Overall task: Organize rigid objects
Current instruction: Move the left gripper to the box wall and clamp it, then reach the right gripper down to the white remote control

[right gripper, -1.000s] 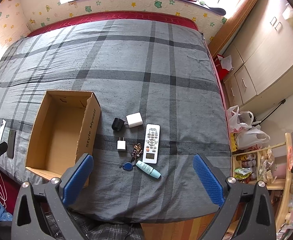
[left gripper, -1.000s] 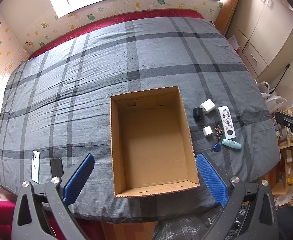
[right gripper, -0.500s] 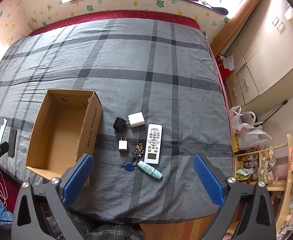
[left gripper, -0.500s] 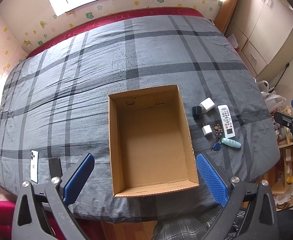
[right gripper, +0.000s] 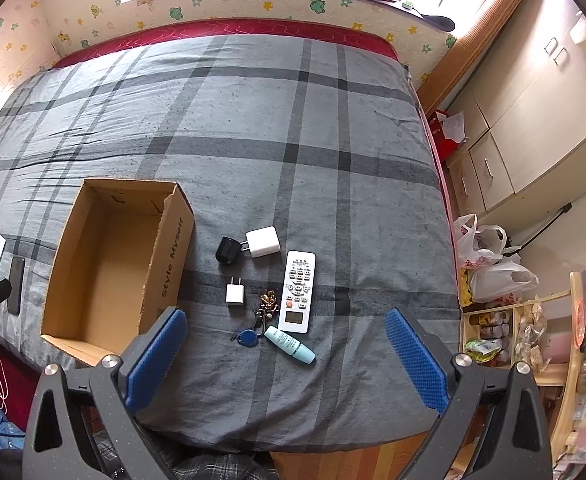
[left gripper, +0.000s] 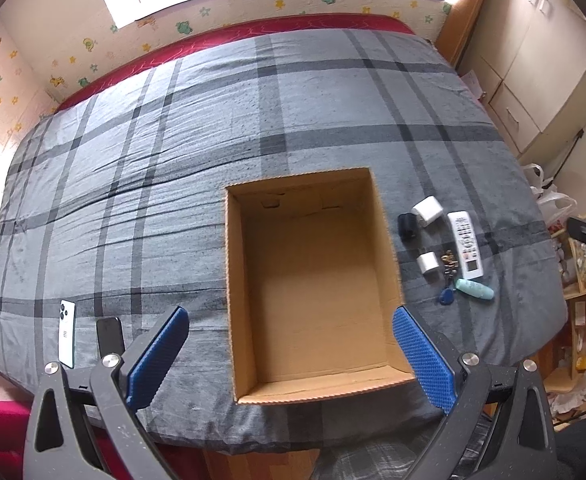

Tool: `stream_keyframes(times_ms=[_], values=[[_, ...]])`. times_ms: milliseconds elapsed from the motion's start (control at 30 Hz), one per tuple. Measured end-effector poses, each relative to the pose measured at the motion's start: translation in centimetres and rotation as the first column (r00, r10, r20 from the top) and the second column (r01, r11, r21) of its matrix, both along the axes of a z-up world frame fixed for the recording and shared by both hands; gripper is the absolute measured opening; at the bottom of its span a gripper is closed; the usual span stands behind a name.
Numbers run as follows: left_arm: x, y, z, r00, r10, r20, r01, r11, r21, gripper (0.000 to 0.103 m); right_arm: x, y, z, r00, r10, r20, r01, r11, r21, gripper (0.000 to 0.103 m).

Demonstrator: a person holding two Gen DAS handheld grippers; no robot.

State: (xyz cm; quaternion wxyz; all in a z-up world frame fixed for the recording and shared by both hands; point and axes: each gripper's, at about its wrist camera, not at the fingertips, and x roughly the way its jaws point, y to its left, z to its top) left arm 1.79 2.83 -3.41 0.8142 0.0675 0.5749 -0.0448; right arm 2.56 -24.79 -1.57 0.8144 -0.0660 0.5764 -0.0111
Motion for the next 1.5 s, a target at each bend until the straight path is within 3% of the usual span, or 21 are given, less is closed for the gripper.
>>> stream_keyframes(times_ms=[467,933,1033,1100,1233,1300,1400,1500], values=[[1.9,4.6,-9.0,0.994,0.085,-0.072,-0.082,0.996,0.043,0.103,1.4,-1.1,-4.3,0.997,-0.026,-0.066,0.026,1.0,0.0,0.102],[4.0,6.2,-15.5,0.991,0.071,-0.111,-0.066,0.997,0.051,0.101,2.6,-1.2,-9.7,0.99,-0.026,-0.138,0.023,0.999,-0.026,0.102],[4.4,6.3,-16.5,0.99,0.062,-0.129,-0.056,0.997,0.051,0.092,3.0,-1.1,-10.9,0.988,-0.028,-0.153,0.025,0.999,-0.024,0.102],[4.4,6.3,-17.1,0.989,0.056,-0.14,-0.049,0.997,0.052,0.073,3.3,-1.0,-11.5,0.987,-0.029,-0.16,0.026,0.999,-0.023,0.102],[4.6,6.1,-18.1,0.986,0.033,-0.165,-0.027,0.999,0.035,0.057,4.0,-0.7,-12.6,0.985,-0.023,-0.172,0.019,1.0,-0.024,0.102],[4.7,6.0,-18.8,0.981,0.019,-0.195,-0.015,1.0,0.021,0.031,4.5,-0.6,-13.3,0.984,-0.02,-0.176,0.015,1.0,-0.027,0.102],[4.8,6.3,-19.2,0.98,0.035,-0.194,-0.028,0.999,0.041,0.015,5.1,-0.6,-14.2,0.983,-0.02,-0.184,0.015,0.999,-0.028,0.102],[4.8,7.0,-19.3,0.979,0.059,-0.197,-0.057,0.998,0.017,0.014,5.9,-0.9,-15.1,0.981,-0.026,-0.192,0.022,0.999,-0.027,0.102]])
